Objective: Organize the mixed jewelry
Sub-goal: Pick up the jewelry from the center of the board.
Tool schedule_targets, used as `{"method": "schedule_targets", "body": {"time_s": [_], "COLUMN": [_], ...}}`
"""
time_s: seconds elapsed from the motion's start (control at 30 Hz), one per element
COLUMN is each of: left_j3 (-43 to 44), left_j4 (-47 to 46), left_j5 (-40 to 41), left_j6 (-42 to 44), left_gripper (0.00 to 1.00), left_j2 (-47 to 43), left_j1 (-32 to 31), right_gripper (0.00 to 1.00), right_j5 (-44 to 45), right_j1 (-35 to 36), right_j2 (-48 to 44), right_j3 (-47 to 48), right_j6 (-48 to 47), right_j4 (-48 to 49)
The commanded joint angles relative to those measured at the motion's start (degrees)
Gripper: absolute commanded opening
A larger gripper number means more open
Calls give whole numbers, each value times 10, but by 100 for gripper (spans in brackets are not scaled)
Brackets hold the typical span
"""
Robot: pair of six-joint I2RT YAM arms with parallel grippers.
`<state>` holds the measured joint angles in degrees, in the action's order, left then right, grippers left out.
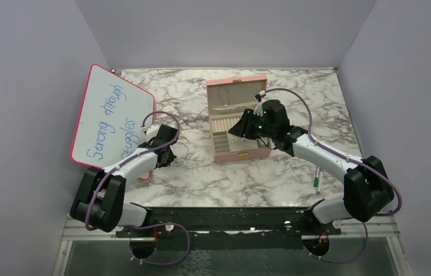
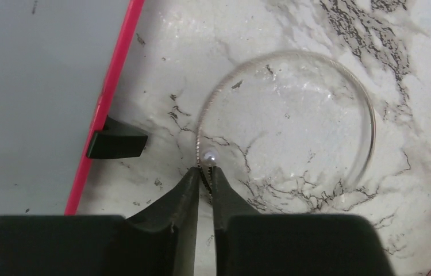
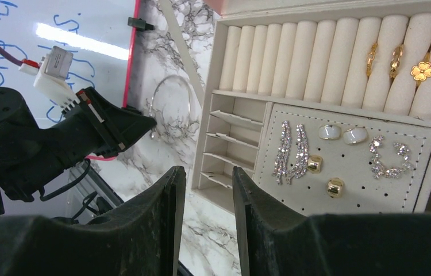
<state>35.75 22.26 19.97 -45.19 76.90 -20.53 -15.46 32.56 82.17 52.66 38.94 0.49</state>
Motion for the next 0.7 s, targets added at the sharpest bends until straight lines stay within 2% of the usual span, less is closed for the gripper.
{"method": "schedule_targets", "body": {"time_s": [0.0,0.07,0.2,0.33,0.5,0.67], "left_j3": [-2,0,3,6,20,45], "left_j4": [-5,-5,-2,4,3,4], "left_j5": [-47,-69,-125,-171,-229,-233], "left_j6": [20,30,45,40,7,-29], "left_gripper": [7,1,0,0,0,0], "left_j2": [13,-5,-60,-124,-188,-224], "left_j1": [2,2,2,2,2,2], "right_gripper": [40,40,41,48,61,64], "right_j5": [4,2,-12,-32,-23,25], "right_j1": [2,2,3,14,66,117], "right_j2": [-21,-23,-25,-27,-33,-35], "right_j3": [-9,-10,-22,-41,-54,-62], "right_j6": [3,4,5,13,30,95], "right_j4": [-4,-4,0,30,74,117]}}
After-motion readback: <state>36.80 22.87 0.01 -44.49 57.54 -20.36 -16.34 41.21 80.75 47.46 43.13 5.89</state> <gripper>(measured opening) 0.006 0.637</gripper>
